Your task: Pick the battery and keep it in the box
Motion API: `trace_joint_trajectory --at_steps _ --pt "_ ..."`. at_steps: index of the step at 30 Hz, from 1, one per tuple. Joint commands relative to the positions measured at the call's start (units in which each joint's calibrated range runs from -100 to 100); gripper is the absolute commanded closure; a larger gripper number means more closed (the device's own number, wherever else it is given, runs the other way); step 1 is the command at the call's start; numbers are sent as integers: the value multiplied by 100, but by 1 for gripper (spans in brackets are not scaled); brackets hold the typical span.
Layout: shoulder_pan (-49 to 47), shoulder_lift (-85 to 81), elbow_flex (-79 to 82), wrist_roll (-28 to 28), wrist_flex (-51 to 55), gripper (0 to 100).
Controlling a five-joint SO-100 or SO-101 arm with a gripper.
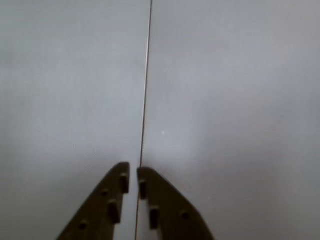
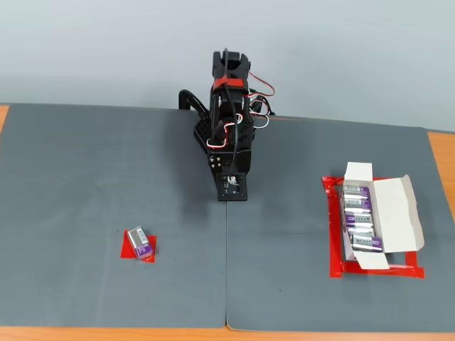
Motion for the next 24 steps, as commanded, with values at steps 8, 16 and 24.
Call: trace_joint_trajectory --at_steps 8,16,24 --pt "96 1906 -1660 235 -402 98" --pt "962 3712 -3316 824 -428 98" --pt "1850 5229 -4700 1803 -428 98"
